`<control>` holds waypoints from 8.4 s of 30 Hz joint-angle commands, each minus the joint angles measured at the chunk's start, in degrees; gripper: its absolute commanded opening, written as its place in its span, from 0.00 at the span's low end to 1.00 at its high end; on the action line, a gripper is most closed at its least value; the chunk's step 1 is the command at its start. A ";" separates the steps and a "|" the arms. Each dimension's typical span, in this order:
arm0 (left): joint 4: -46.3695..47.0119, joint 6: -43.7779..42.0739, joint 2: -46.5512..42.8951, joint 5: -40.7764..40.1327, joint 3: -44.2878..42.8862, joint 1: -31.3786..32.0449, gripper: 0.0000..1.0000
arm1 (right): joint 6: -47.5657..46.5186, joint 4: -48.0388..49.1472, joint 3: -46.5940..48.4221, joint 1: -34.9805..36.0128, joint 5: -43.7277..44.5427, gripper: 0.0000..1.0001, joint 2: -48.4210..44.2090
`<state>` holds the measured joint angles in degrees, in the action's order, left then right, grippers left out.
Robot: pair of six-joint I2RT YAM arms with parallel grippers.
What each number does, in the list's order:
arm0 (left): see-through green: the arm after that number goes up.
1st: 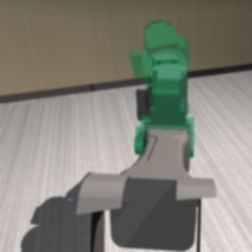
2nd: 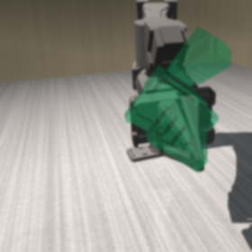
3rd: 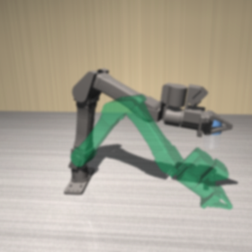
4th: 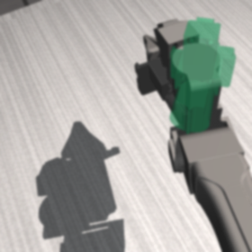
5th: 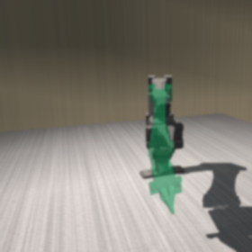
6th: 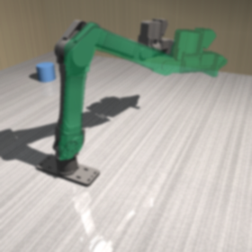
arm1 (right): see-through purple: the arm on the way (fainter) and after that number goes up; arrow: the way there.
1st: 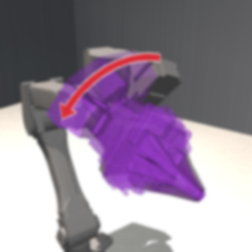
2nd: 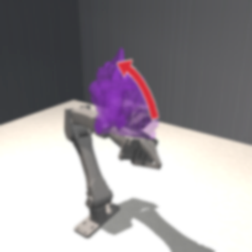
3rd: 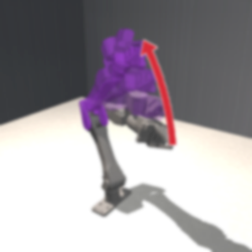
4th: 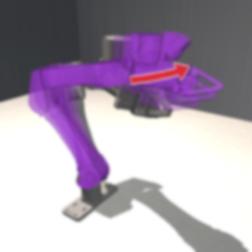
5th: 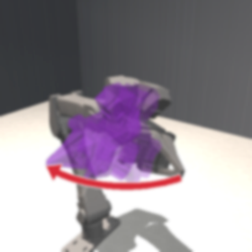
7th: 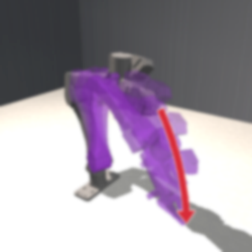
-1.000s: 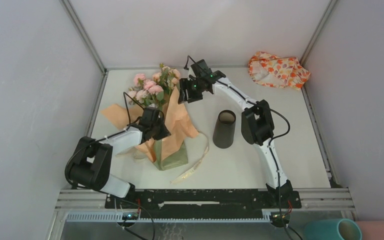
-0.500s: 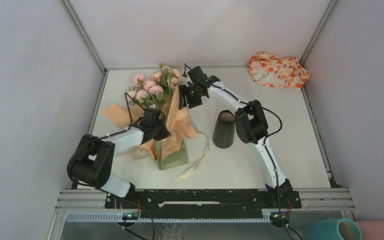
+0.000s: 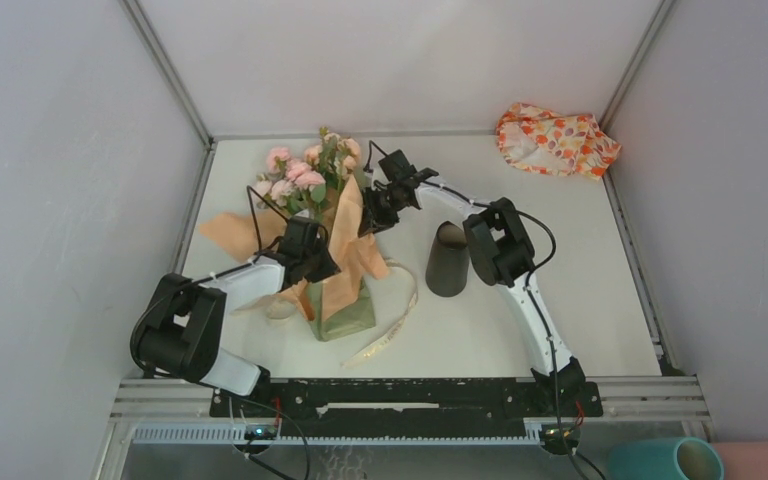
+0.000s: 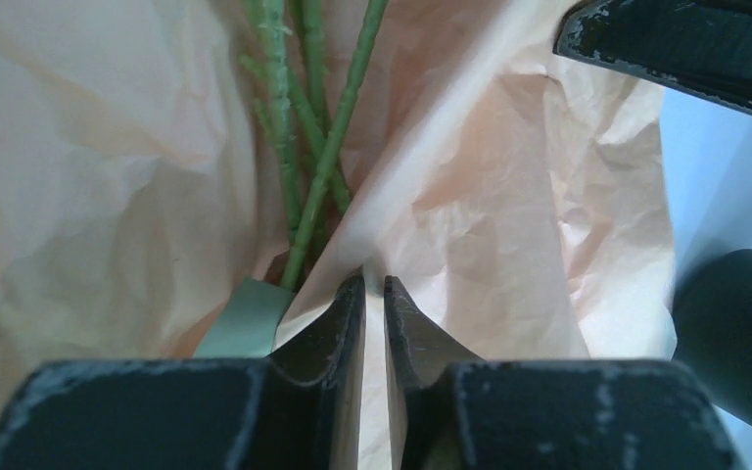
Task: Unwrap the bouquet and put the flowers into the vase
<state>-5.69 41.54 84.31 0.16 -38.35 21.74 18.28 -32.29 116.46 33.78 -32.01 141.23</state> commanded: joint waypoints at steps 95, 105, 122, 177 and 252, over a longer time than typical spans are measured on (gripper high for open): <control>-6.80 5.15 4.92 -9.34 -4.77 -10.70 0.14 | 2.57 -19.29 -14.07 -24.67 31.95 0.10 -25.48; -7.31 7.14 0.83 -6.35 -5.72 -19.64 0.14 | 3.05 -18.18 -14.08 -23.83 34.87 0.34 -33.75; 1.54 0.55 -5.55 14.00 -7.12 -13.62 0.17 | -4.00 -10.46 -8.21 -0.99 32.81 0.64 -51.59; -19.54 -2.69 -33.52 12.76 -3.21 4.28 0.19 | -11.17 -13.15 -18.28 15.20 9.94 0.42 -18.83; -35.32 1.10 -39.57 -15.08 -13.53 36.35 0.23 | 1.69 -20.41 -16.90 15.81 24.66 0.48 -27.17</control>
<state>-32.29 43.46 50.76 7.73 -37.36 58.50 20.27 -52.16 90.43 50.78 -8.45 113.86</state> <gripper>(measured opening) 0.210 0.467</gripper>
